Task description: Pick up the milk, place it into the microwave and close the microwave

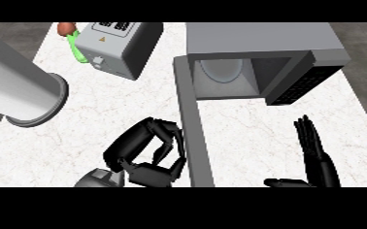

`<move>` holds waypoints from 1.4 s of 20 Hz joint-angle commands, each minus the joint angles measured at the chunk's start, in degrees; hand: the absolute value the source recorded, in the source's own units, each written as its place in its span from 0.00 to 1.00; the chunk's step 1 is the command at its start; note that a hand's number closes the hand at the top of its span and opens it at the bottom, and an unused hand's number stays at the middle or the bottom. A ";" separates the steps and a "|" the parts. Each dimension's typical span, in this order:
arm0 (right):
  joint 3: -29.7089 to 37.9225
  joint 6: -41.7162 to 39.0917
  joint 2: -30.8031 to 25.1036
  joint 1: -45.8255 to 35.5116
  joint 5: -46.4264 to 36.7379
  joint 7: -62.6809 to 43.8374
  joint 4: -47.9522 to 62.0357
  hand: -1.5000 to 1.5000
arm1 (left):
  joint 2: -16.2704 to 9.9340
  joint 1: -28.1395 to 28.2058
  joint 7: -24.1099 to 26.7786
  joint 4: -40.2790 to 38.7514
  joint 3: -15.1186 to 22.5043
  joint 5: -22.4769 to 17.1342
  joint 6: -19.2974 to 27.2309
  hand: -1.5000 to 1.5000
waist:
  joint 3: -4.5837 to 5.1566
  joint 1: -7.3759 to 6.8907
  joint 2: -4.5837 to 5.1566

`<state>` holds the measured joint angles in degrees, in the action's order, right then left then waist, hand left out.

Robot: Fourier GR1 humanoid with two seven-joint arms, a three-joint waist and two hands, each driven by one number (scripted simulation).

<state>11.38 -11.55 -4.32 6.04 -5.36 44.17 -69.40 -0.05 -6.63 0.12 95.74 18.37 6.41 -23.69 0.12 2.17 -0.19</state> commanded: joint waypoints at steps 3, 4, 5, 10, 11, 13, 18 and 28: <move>-2.69 -2.11 -1.08 10.79 -0.83 0.04 -13.60 0.00 | 0.05 -4.71 6.86 -16.95 10.72 4.50 11.46 1.00 | -0.01 0.10 0.23; -2.24 -5.48 -3.17 10.65 1.37 -1.83 -16.82 0.00 | 0.05 -5.43 11.36 -20.93 10.61 6.76 13.53 1.00 | 0.07 0.84 0.32; -2.00 -4.81 -2.54 7.56 1.22 -0.91 -12.80 0.00 | 0.05 -7.84 14.55 -25.65 14.27 6.45 18.48 1.00 | -0.01 0.34 0.52; -0.49 -11.90 -4.60 13.30 8.11 -1.50 -20.90 0.00 | 0.04 -15.52 23.14 -37.32 18.55 -1.57 30.82 1.00 | 0.03 1.34 0.66; -0.97 -13.01 -5.45 13.81 9.92 -6.70 -27.87 0.00 | 0.04 -14.07 23.50 -35.65 20.42 -4.05 31.98 1.00 | 0.14 1.75 0.58; -1.65 -13.41 -4.15 14.73 10.99 -5.54 -27.84 0.00 | 0.04 -16.46 26.54 -40.04 24.01 -8.94 35.92 1.00 | 0.11 2.22 0.78; -2.32 -13.67 -5.08 12.29 13.20 -11.19 -32.96 0.00 | 0.04 -21.23 25.24 -43.12 31.53 -18.68 41.01 1.00 | 0.16 3.66 1.21; -3.97 -17.79 -8.52 14.40 17.58 -18.18 -41.95 0.00 | 0.03 -28.01 27.82 -41.12 36.07 -32.01 47.33 1.00 | 0.28 7.06 1.83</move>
<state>7.39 -28.01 -11.03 21.21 10.84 28.40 -109.55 -0.38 -32.56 26.89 53.11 52.38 -20.83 20.44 0.35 8.01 1.32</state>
